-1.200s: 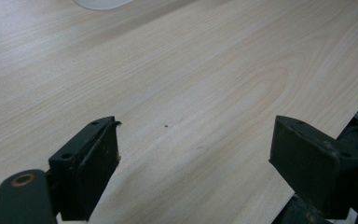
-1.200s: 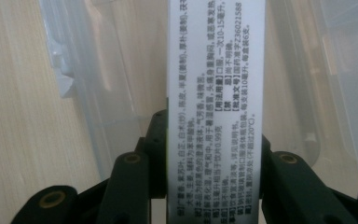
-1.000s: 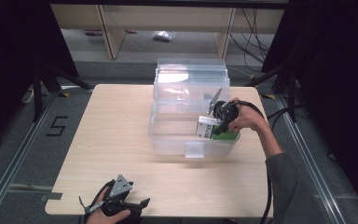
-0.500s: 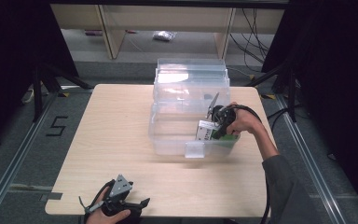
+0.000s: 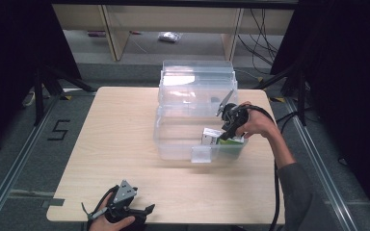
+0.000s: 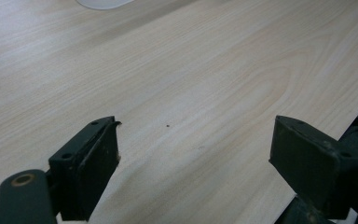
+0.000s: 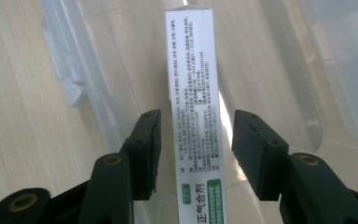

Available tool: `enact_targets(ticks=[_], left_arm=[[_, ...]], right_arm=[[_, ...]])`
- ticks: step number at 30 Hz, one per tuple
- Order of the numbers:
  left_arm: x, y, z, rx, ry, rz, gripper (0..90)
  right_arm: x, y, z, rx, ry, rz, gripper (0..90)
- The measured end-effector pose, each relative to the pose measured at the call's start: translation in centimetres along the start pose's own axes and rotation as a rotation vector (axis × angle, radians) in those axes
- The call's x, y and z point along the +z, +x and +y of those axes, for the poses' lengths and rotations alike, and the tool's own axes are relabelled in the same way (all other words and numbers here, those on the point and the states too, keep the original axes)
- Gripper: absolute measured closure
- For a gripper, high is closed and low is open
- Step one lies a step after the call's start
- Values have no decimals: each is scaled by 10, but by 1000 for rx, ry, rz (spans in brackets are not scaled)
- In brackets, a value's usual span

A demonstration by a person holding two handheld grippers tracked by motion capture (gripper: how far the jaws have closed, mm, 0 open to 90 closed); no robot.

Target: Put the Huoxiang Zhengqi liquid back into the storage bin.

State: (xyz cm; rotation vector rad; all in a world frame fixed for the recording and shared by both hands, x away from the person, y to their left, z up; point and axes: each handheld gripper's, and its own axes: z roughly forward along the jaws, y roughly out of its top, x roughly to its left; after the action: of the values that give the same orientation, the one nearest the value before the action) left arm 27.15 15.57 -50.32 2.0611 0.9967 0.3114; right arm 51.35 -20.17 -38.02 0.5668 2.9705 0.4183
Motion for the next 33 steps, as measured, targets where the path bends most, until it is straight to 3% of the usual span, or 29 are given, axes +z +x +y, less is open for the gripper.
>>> enact_targets(ticks=[1, 3, 5, 8, 9, 12, 15, 17, 19, 21, 23, 24, 33], left_arm=[[0, 0, 0, -1, -2, 2, 148], [1, 1, 0, 2, 3, 10, 148], [1, 1, 0, 3, 3, 10, 148], [0, 2, 0, 11, 12, 11, 148], [0, 0, 0, -9, -6, -2, 148], [0, 1, 1, 5, 16, 11, 148], [1, 0, 0, -4, -2, 0, 148], [-1, 0, 1, -2, 23, 2, 148], [1, 0, 1, -11, 1, 7, 148], [1, 1, 1, 1, 10, 14, 148], [1, 1, 1, 1, 10, 14, 148], [-1, 1, 2, 9, 27, -3, 148], [0, 0, 1, -2, -2, 4, 148]], right_arm=[[-4, 0, -2, -7, -29, -22, 516], [-6, 0, -2, -2, -35, -21, 504], [-13, 3, -4, 38, -66, -37, 464], [-18, 4, -4, 56, -99, -49, 449], [-21, 6, -5, 67, -117, -62, 431], [-23, 8, -5, 84, -136, -65, 404], [-24, 11, -7, 131, -149, -74, 372], [-24, 11, -8, 137, -164, -81, 363], [-26, 12, -11, 169, -202, -77, 347], [-27, 14, -12, 192, -213, -79, 338], [-27, 14, -13, 192, -220, -80, 336], [-28, 14, -14, 200, -227, -87, 328], [-36, 27, -21, 275, -311, -97, 286]])
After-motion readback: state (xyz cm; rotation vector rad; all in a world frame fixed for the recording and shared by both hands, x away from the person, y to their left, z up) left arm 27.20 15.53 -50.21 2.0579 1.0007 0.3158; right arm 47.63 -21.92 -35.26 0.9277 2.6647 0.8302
